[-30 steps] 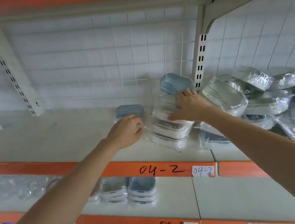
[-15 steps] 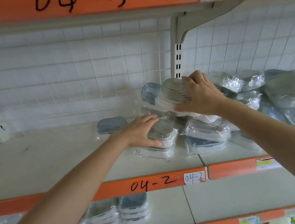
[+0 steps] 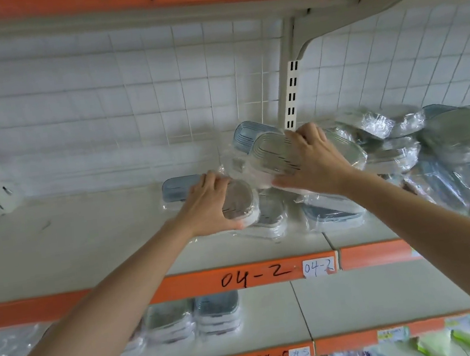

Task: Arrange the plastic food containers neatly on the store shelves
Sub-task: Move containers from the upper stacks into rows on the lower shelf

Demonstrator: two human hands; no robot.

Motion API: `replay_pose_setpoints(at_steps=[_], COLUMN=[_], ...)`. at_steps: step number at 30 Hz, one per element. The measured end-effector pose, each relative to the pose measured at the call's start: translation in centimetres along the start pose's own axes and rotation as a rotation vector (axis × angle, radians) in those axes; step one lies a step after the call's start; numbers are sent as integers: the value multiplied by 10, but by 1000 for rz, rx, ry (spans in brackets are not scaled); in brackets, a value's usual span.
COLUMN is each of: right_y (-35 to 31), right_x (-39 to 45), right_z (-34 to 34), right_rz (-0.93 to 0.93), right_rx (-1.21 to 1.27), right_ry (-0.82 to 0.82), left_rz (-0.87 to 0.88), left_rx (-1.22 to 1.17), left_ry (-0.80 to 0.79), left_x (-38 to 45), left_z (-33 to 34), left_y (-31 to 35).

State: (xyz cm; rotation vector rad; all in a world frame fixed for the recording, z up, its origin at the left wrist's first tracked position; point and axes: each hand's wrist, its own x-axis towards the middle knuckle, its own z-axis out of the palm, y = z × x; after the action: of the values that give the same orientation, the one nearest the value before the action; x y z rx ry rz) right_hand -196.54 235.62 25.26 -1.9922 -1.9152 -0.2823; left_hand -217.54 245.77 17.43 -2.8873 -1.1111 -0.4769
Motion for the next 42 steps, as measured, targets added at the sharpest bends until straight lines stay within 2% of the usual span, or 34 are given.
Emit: replay_pose_setpoints(at_steps=[4,13,19,24,31,33,37,39,42], right_y=[-32,-76,-76,-45,34,53,75,81,89], right_x=[-7,-49,-77,-120,-220,-245,-280,-294,-311], right_z=[18,57,55,40,45,56,86,108,147], right_rz=[-56,-230,-304,-324,-246,-235,-189,-137,-58], right_rx=[28,36,56,102,125,104,113,118,126], right_ry=[-73,-189,-210,-247,-360,-429,-545,-601,-644], left_rz=[-133,-312,-251,-173,-73,-84,-171,-202,-249], left_rx=[7,-45,70,132,52,70,-29,-85,-113], left_ry=[1,220,341,426,258,124,-263,-350,-379], left_x=[-41,-122,-143,-150,-183,-199,-224,-231,-227], left_z=[-4,-11,-27,-28,36,59,104,125,155], left_y=[-37,-67,-47,3,111,133,158,166,170])
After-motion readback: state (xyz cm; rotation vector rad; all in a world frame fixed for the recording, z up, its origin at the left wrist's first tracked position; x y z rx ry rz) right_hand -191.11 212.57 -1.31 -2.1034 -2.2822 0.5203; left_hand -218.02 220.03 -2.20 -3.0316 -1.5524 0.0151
